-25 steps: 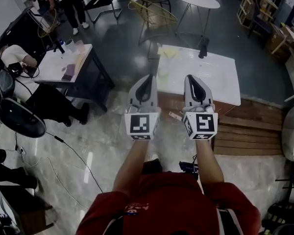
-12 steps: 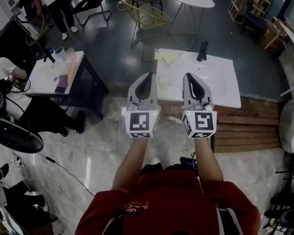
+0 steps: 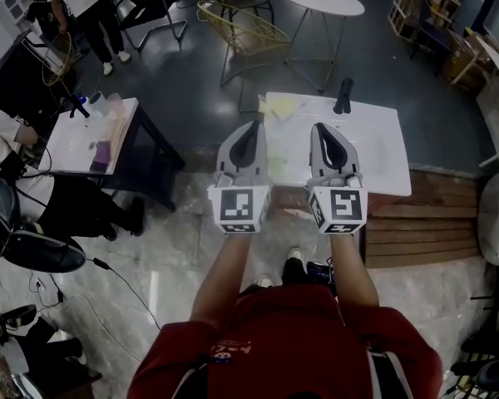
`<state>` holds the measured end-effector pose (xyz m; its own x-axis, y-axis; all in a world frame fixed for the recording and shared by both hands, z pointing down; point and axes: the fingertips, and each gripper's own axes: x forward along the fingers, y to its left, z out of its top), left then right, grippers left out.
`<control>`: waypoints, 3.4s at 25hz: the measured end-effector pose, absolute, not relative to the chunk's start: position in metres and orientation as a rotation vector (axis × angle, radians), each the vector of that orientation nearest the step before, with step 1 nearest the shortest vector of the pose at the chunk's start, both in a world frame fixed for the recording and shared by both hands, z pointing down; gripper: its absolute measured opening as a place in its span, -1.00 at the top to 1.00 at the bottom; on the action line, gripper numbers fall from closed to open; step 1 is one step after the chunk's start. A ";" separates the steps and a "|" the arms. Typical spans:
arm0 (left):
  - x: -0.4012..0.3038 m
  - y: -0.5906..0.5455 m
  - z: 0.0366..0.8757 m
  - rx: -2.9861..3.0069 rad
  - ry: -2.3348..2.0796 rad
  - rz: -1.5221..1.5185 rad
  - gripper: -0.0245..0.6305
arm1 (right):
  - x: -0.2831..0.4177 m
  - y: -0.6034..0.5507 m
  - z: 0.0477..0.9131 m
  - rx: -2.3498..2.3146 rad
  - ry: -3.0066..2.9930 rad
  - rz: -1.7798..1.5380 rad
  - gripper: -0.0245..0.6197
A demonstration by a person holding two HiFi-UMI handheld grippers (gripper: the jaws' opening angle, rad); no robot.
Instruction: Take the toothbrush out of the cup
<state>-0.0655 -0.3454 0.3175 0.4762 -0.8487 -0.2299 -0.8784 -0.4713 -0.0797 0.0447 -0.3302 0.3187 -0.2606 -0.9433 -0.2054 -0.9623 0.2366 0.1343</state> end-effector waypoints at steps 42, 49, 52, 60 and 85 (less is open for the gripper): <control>-0.042 -0.452 0.340 -2.461 1.670 0.129 0.84 | 0.057 -0.432 0.391 -1.562 2.687 0.164 0.82; -0.043 -0.460 0.349 -2.488 1.671 0.126 0.84 | 0.041 -0.420 0.428 -1.464 2.809 0.065 0.45; -0.043 -0.464 0.354 -2.495 1.667 0.120 0.84 | 0.034 -0.412 0.445 -1.425 2.857 0.026 0.41; -0.048 -0.472 0.362 -2.493 1.688 0.116 0.84 | 0.011 -0.385 0.492 -1.278 3.038 -0.052 0.29; -0.061 -0.475 0.372 -2.475 1.734 0.085 0.84 | -0.017 -0.394 0.579 -1.321 3.256 -0.057 0.35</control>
<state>-0.0610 -0.4748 0.3721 0.3430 -0.9324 -0.1139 -0.9391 -0.3375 -0.0647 -0.0172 -0.3944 0.5794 -0.6587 -0.6666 0.3490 -0.6784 0.7268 0.1079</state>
